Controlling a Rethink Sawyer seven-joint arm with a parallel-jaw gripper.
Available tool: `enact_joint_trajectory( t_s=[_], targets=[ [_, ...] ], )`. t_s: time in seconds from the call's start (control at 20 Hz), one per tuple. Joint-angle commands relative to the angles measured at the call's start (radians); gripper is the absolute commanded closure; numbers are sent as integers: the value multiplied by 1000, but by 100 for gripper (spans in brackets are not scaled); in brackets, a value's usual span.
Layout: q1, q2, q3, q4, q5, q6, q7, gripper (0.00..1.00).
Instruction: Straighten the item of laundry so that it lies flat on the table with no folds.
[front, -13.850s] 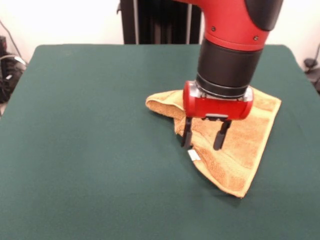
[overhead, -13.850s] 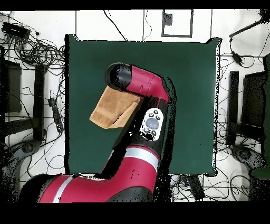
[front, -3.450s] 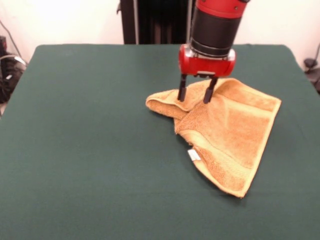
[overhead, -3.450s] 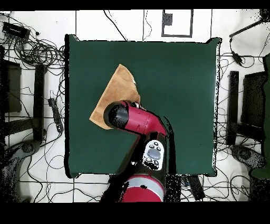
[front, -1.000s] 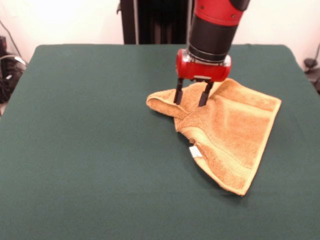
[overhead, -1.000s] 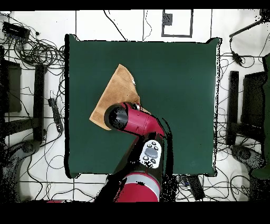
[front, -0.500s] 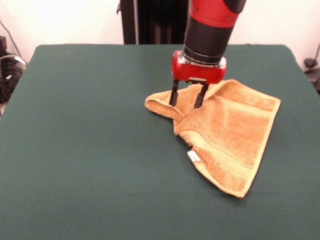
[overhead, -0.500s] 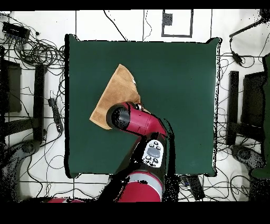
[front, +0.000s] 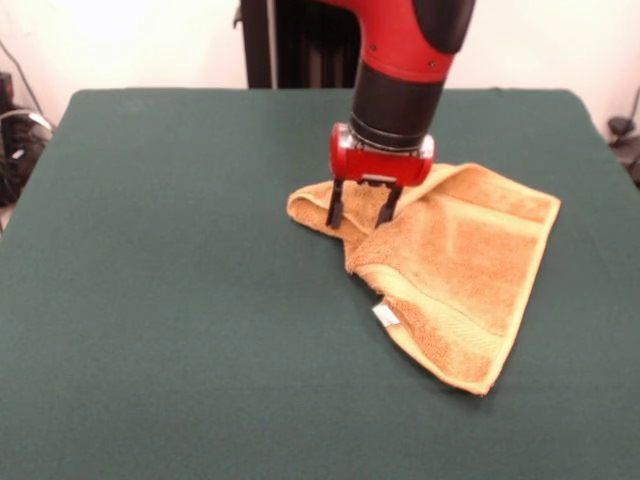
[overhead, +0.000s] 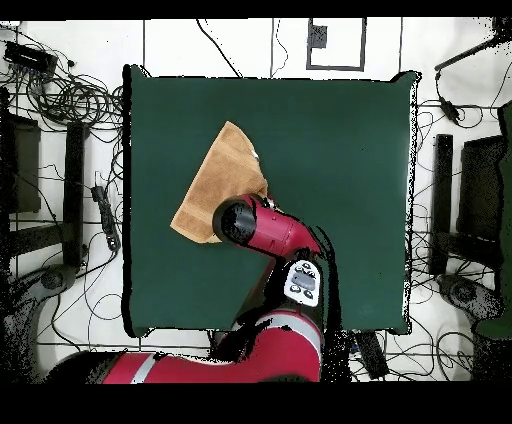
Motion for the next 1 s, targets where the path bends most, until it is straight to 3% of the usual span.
enact_joint_trajectory(
  t_s=[0.05, 0.65, 1.0],
  targets=[
    [8, 105, 97, -30, 30, -11, 229, 0],
    [34, 119, 57, -56, 34, -26, 245, 0],
    [61, 51, 42, -3, 42, 3, 272, 0]
  ],
)
